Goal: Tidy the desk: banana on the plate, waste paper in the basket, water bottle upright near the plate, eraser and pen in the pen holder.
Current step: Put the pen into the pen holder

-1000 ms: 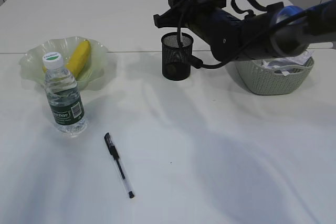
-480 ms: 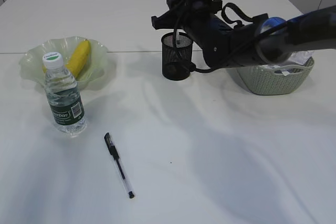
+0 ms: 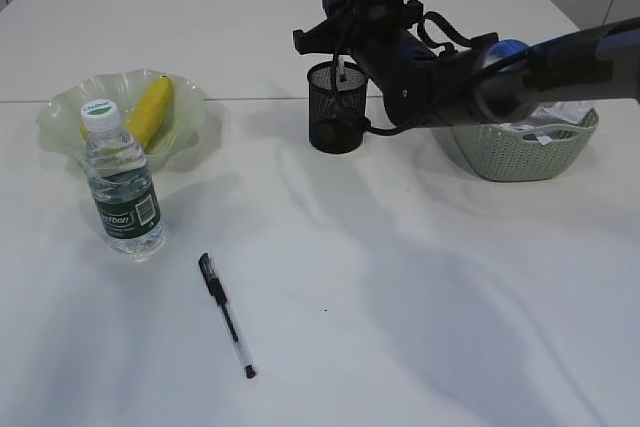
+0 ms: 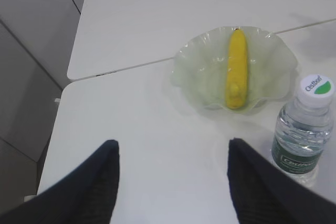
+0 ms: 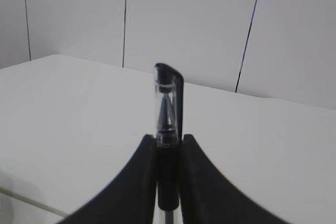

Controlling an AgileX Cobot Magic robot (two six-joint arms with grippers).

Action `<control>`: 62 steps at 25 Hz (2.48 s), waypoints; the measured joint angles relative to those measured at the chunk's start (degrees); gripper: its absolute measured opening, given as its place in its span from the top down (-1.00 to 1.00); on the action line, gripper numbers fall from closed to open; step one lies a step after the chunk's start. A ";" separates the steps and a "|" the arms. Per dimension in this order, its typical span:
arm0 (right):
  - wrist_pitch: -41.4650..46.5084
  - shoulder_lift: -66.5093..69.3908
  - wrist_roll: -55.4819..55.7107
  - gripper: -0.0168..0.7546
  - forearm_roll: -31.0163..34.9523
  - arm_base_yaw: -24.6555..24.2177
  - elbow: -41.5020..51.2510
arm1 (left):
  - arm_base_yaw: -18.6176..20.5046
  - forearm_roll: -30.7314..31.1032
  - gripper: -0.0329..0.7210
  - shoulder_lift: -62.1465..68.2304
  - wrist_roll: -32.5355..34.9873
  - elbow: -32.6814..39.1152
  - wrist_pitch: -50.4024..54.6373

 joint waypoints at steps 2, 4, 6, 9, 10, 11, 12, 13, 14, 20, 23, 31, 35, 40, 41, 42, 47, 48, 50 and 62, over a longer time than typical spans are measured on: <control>0.14 0.13 0.00 0.73 0.14 -0.36 0.00 | 0.00 0.04 -0.32 0.00 0.00 0.00 0.09; 0.35 0.13 0.11 0.73 0.13 -0.92 0.00 | 0.00 0.04 -0.32 0.11 0.00 0.00 0.13; 0.47 0.13 0.23 0.73 0.13 -1.16 0.00 | 0.00 0.04 -0.32 0.48 0.00 0.00 0.13; 0.47 0.13 1.13 0.73 0.13 -1.33 0.00 | 0.00 0.04 -0.32 1.11 0.00 0.00 0.13; 0.55 0.13 1.48 0.73 0.13 -1.33 0.00 | 0.00 0.04 -0.32 1.14 0.00 0.00 0.13; 0.55 0.13 1.80 0.73 0.02 -1.33 0.00 | 0.00 0.04 -0.32 1.24 0.00 0.00 0.13; 0.55 0.18 2.01 0.73 -0.36 -1.33 -0.14 | 0.00 0.04 -0.32 1.24 0.00 0.00 0.13; 0.55 0.39 2.19 0.73 -0.67 -1.33 -0.13 | 0.00 0.04 -0.32 1.24 0.00 0.00 0.13; 0.55 0.57 2.29 0.73 -0.92 -1.33 -0.13 | 0.00 0.04 -0.32 1.24 0.00 0.00 0.13; 0.69 0.84 2.56 0.73 -1.85 -1.33 -0.13 | 0.00 0.04 -0.32 1.24 0.00 0.00 0.13; 0.69 0.84 3.38 0.73 -1.85 -1.33 -0.17 | 0.00 0.04 -0.32 1.24 0.00 0.00 0.13; 1.39 0.84 4.53 0.66 -2.73 -1.33 -0.17 | 0.00 0.13 -0.32 1.24 0.00 0.00 0.13; 1.82 0.84 5.26 0.45 -3.67 -1.33 -0.17 | 0.00 0.13 -0.32 1.24 0.00 0.00 0.13; 1.94 0.84 5.87 0.28 -3.87 -1.33 -0.17 | 0.00 0.13 -0.32 1.24 0.00 0.00 0.13; 2.04 0.84 5.87 0.27 -3.87 -1.33 -0.17 | 0.00 0.13 -0.32 1.24 0.00 0.00 0.13; 2.04 0.84 5.99 0.27 -3.89 -1.33 -0.17 | 0.00 0.13 -0.32 1.24 0.00 0.00 0.13; 2.04 0.84 5.98 0.26 -4.10 -1.33 -0.17 | 0.00 0.13 -0.32 1.24 0.00 0.00 0.13; 2.27 0.84 5.98 0.26 -4.10 -1.33 -0.17 | 0.00 0.13 -0.32 1.24 0.00 0.00 0.13; 4.43 0.45 5.98 0.26 -4.10 -1.33 -0.17 | 0.00 0.13 -0.32 1.24 0.00 0.00 0.13; 23.39 -10.95 5.98 0.26 -4.40 -1.57 -0.17 | 0.00 -3.14 -0.32 1.24 0.00 0.00 0.13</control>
